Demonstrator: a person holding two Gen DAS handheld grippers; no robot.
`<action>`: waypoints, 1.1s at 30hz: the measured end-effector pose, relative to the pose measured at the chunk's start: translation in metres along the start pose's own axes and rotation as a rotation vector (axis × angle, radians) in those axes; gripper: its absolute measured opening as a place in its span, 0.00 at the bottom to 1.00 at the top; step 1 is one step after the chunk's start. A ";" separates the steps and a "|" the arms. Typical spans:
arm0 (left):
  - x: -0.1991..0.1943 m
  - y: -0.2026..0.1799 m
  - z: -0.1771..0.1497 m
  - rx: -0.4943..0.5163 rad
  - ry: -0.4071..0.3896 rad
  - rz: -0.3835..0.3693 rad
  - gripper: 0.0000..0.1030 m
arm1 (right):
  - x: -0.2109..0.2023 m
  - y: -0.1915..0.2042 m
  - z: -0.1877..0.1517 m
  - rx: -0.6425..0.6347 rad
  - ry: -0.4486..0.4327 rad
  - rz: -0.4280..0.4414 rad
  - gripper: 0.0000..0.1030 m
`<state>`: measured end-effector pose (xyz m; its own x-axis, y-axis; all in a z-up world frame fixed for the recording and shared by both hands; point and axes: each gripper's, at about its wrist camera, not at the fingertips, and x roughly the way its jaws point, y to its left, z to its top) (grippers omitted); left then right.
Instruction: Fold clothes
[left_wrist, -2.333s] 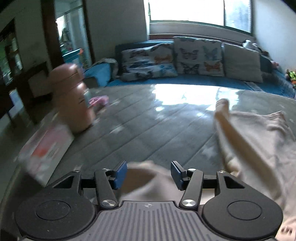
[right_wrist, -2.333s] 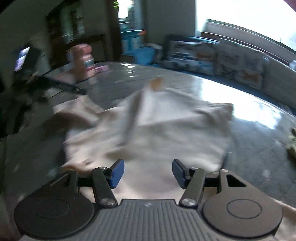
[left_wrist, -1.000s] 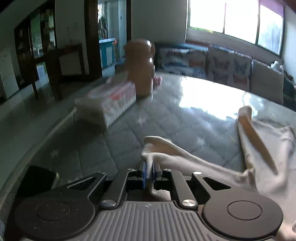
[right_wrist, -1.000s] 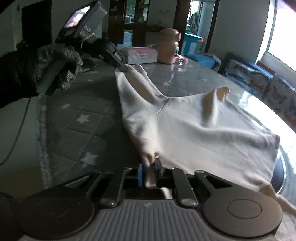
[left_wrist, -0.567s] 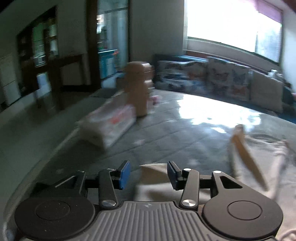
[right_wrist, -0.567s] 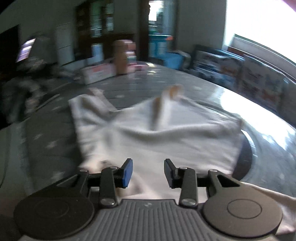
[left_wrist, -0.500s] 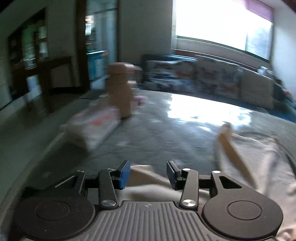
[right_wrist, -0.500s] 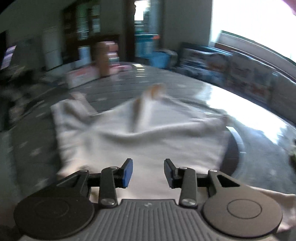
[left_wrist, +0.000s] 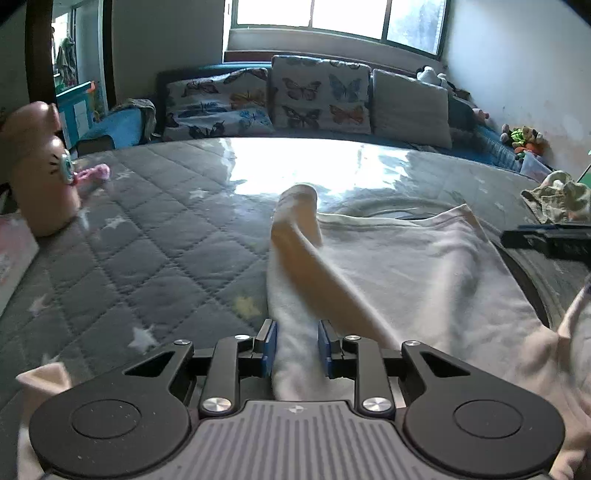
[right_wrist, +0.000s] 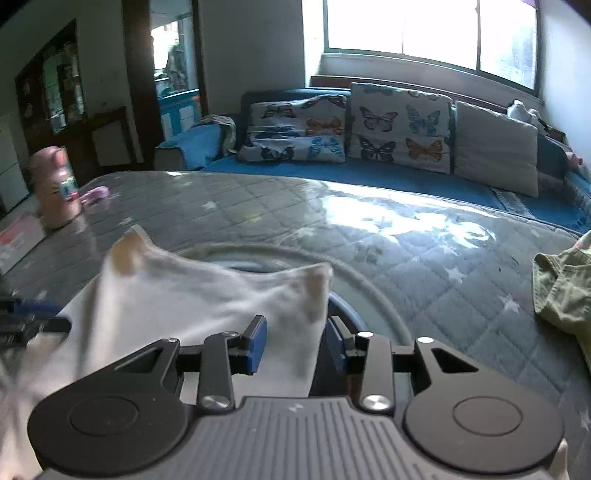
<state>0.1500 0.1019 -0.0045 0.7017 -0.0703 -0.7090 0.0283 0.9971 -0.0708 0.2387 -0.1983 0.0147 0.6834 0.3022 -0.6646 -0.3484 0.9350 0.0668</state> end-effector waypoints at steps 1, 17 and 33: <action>0.003 -0.001 0.001 0.002 0.001 -0.002 0.26 | 0.007 -0.003 0.003 0.010 0.002 -0.002 0.35; 0.011 -0.003 0.005 0.043 -0.020 0.016 0.27 | 0.026 -0.006 0.002 -0.044 -0.025 -0.170 0.01; 0.037 0.007 0.056 -0.047 -0.036 0.009 0.37 | 0.032 -0.002 0.005 -0.007 -0.011 -0.070 0.09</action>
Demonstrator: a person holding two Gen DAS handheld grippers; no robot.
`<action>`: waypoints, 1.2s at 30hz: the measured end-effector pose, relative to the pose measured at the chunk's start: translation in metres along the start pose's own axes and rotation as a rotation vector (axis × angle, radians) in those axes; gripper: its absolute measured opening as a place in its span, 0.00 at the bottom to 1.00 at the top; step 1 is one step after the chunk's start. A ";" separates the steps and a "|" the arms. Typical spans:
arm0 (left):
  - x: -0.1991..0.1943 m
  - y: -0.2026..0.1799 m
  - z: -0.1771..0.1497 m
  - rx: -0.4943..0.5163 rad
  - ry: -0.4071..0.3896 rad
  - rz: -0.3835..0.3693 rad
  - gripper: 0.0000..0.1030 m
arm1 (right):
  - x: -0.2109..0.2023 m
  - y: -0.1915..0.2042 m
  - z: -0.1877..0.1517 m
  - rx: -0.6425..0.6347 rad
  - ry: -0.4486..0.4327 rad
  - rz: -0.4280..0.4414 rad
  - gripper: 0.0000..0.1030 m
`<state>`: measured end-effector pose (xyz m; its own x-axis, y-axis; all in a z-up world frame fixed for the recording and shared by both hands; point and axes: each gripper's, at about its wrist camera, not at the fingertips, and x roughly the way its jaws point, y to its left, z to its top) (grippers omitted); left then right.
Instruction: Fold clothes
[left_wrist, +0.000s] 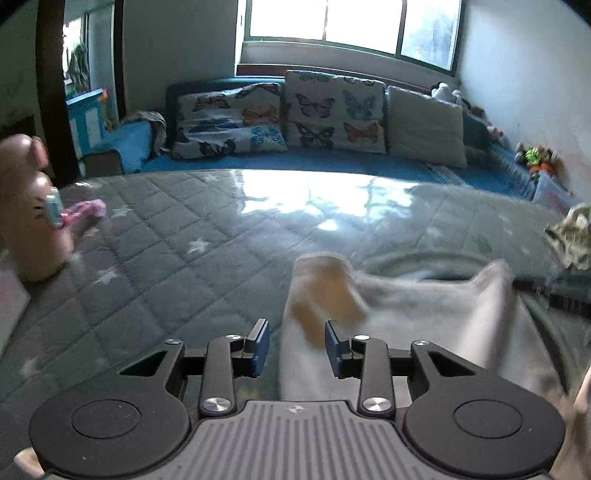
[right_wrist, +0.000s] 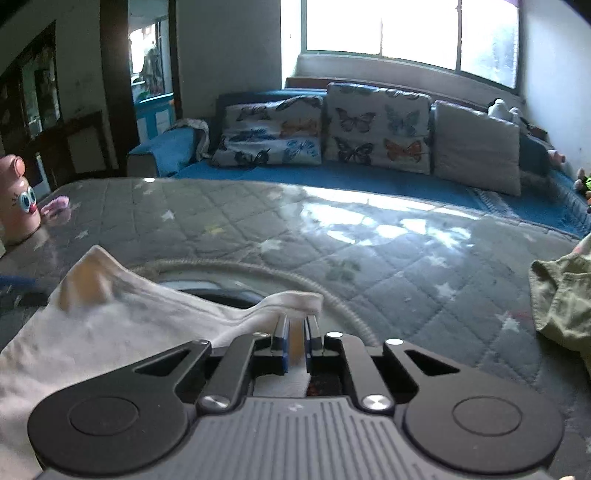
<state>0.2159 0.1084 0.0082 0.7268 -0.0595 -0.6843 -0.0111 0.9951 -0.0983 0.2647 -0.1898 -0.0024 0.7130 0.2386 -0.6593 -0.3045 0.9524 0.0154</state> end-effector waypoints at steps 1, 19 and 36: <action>0.006 0.001 0.003 -0.010 0.008 -0.011 0.38 | 0.001 0.001 -0.001 -0.001 0.004 0.001 0.09; 0.033 -0.003 0.004 0.049 -0.033 0.113 0.14 | 0.012 -0.009 -0.009 0.011 0.015 -0.024 0.27; -0.008 -0.015 -0.011 0.067 -0.022 0.071 0.50 | -0.011 -0.016 -0.010 0.009 0.040 -0.023 0.40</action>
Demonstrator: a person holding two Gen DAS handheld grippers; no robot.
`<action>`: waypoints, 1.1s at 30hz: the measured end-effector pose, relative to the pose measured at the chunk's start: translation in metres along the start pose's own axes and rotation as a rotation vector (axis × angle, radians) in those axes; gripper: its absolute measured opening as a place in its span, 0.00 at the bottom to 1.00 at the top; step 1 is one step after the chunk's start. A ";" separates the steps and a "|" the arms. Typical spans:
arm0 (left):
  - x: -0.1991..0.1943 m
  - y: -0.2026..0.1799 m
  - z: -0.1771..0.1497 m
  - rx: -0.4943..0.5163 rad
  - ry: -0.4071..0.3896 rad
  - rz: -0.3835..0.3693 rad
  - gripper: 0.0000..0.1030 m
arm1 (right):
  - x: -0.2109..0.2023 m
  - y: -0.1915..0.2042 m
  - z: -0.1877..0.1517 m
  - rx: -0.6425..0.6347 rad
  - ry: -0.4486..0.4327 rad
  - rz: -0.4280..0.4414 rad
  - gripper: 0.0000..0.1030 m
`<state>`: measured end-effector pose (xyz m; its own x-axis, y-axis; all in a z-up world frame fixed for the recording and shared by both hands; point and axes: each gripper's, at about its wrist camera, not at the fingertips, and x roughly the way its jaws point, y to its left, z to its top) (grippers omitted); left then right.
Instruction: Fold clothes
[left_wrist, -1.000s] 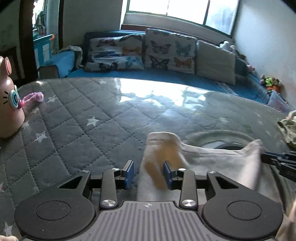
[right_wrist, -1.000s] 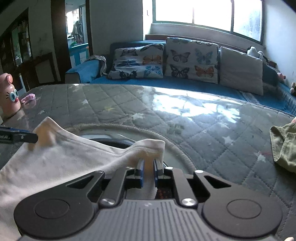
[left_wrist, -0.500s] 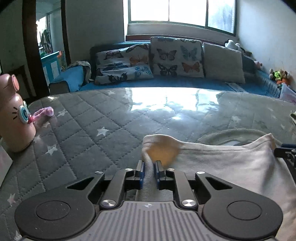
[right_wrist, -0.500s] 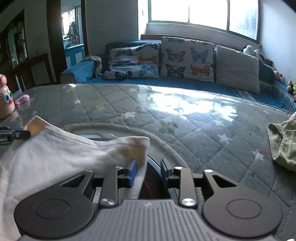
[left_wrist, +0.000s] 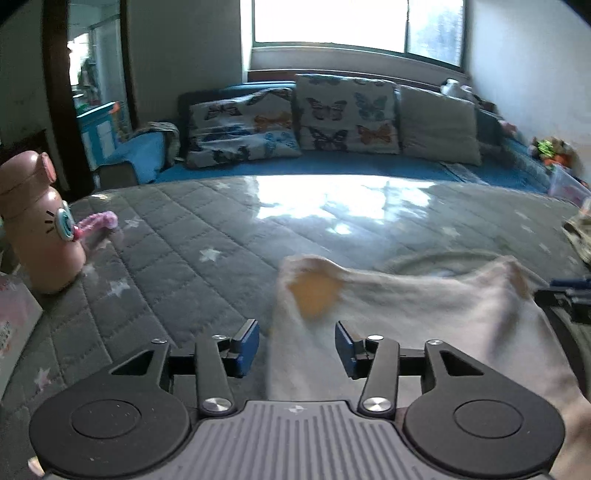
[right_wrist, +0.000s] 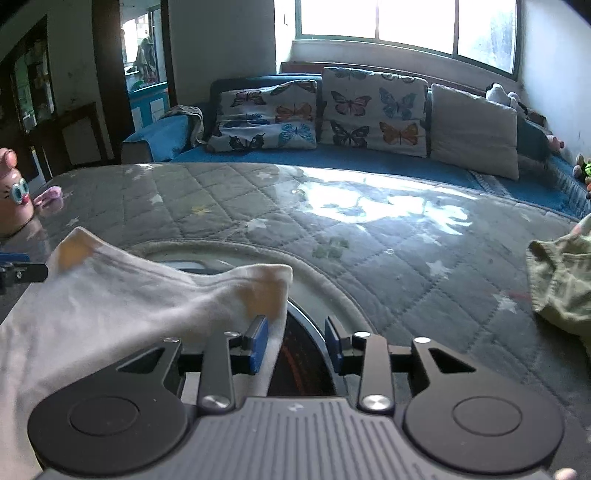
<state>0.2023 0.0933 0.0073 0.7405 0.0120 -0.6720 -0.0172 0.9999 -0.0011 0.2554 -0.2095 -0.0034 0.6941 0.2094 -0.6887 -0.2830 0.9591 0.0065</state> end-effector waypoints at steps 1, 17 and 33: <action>-0.006 -0.004 -0.004 0.010 0.003 -0.016 0.52 | -0.007 -0.001 -0.002 -0.003 0.001 -0.002 0.42; -0.089 -0.063 -0.081 0.158 -0.003 -0.163 0.81 | -0.122 0.038 -0.084 -0.100 0.011 0.153 0.56; -0.130 -0.097 -0.133 0.331 -0.097 -0.154 0.87 | -0.167 0.051 -0.138 -0.185 -0.015 0.134 0.61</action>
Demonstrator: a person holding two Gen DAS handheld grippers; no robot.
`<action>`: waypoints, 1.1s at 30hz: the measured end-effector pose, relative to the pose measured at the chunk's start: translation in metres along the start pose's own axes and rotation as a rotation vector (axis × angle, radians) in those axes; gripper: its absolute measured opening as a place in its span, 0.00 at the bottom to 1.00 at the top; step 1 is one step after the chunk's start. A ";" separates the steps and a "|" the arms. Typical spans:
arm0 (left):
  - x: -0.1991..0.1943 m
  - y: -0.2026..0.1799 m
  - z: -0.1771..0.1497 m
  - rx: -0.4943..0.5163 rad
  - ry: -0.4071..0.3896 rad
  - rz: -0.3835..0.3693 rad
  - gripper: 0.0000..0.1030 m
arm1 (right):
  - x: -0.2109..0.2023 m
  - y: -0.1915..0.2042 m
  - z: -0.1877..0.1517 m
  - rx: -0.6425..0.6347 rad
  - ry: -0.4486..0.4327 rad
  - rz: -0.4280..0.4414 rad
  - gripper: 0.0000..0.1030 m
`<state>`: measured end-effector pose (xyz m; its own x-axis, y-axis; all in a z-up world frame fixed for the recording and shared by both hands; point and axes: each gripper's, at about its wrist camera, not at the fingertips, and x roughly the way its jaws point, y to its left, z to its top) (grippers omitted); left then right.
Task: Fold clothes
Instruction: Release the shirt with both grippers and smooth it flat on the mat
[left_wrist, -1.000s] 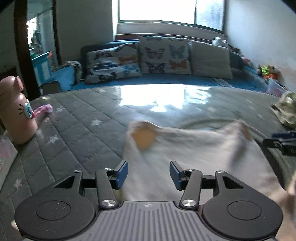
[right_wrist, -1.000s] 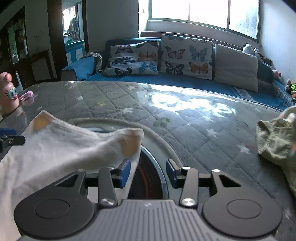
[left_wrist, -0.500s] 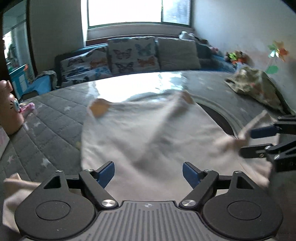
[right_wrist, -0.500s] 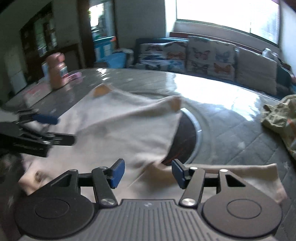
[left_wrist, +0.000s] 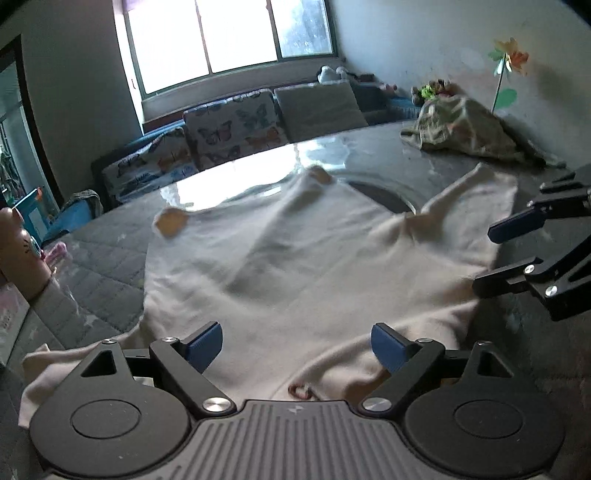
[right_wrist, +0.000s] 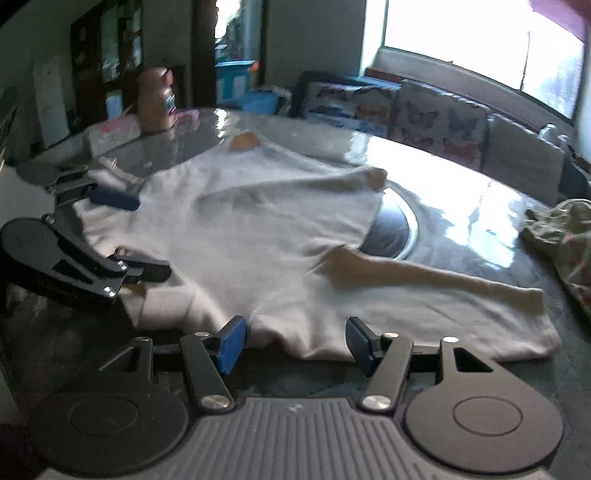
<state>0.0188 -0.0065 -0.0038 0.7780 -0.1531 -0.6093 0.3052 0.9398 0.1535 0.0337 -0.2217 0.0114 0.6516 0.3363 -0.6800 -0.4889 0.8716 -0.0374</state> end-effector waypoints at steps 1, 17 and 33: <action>0.000 0.000 0.004 -0.007 -0.009 -0.003 0.87 | 0.000 -0.004 0.000 0.025 -0.012 -0.003 0.63; 0.035 -0.031 0.021 -0.049 0.038 -0.089 0.87 | 0.004 -0.028 -0.011 0.109 0.003 -0.083 0.64; 0.031 -0.050 0.012 0.012 0.035 -0.123 0.90 | 0.007 -0.157 -0.033 0.465 -0.022 -0.392 0.55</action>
<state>0.0342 -0.0620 -0.0211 0.7145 -0.2564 -0.6509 0.4038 0.9109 0.0845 0.0959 -0.3681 -0.0111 0.7462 -0.0381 -0.6646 0.0914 0.9948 0.0456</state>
